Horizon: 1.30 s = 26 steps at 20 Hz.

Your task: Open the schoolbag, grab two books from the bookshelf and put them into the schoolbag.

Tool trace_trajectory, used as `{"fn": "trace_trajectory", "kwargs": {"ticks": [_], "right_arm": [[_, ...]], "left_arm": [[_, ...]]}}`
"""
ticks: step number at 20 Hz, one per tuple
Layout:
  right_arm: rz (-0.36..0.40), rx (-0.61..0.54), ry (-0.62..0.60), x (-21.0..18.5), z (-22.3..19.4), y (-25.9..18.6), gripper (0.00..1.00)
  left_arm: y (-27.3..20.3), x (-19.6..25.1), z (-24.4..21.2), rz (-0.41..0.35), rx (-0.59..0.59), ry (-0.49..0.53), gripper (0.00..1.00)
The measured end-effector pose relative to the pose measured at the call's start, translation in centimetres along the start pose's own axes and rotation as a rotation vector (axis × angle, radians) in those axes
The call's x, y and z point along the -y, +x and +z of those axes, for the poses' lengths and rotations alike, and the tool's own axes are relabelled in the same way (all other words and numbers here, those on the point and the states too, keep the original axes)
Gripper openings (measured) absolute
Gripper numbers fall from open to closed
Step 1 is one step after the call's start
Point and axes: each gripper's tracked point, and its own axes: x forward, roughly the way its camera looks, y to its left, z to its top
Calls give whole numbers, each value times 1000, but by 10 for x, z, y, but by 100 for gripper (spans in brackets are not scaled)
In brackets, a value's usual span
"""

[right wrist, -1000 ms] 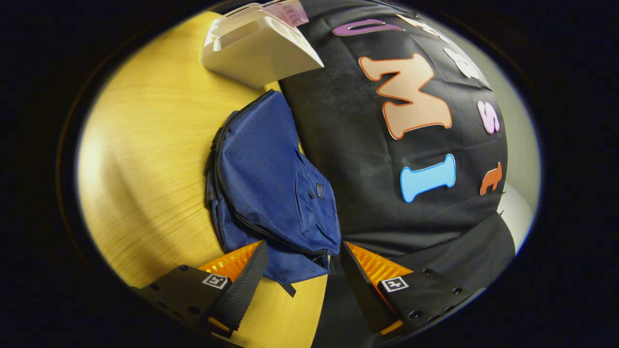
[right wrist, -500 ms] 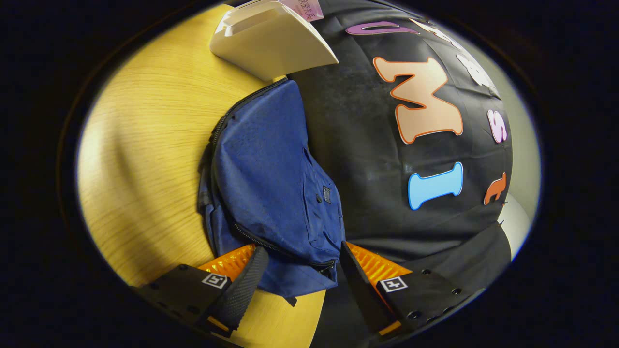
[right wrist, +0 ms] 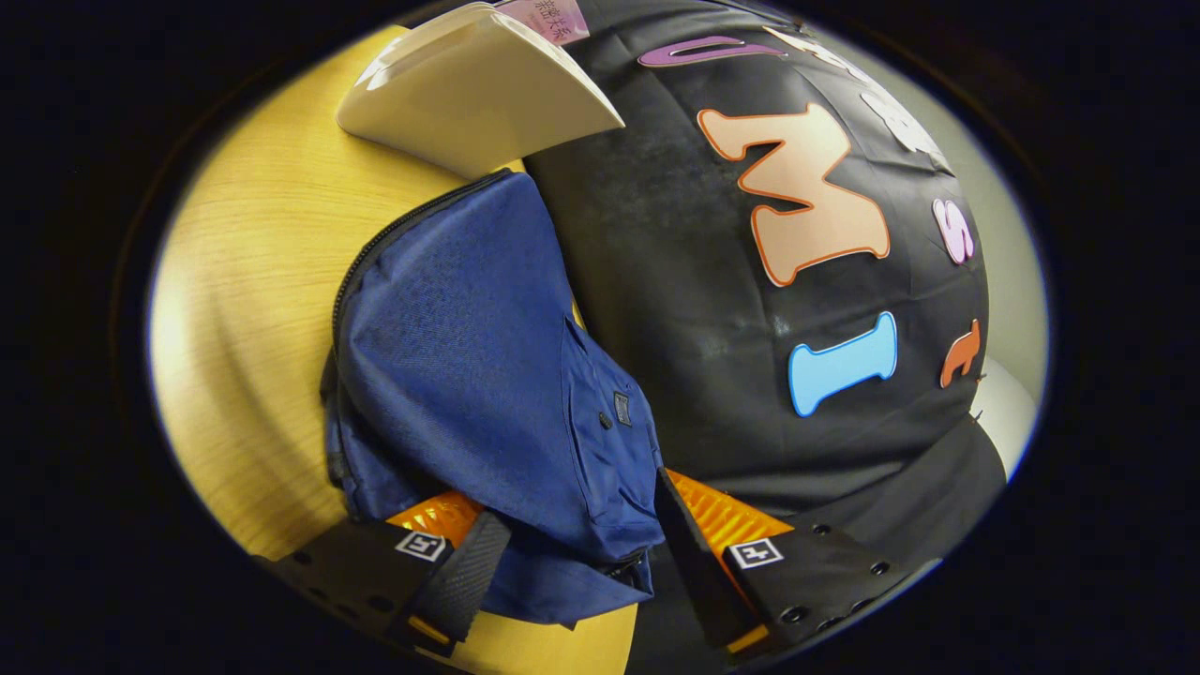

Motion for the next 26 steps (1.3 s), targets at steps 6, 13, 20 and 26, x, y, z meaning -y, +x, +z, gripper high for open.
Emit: {"fn": "trace_trajectory", "kwargs": {"ticks": [6, 13, 20, 26], "right_arm": [[-5, 17, 9, -4, 8, 11, 24], [-27, 13, 15, 23, 10, 10, 2], [-73, 0, 69, 64, 14, 16, 2], [-67, -3, 84, 74, 16, 22, 1]], "left_arm": [[-1, -1, -2, 10, -14, -8, 95], [5, -6, -6, 19, -36, -38, 95], [25, -32, 22, 40, -9, -27, 95], [58, -40, 37, -61, -86, 22, 95]]}}
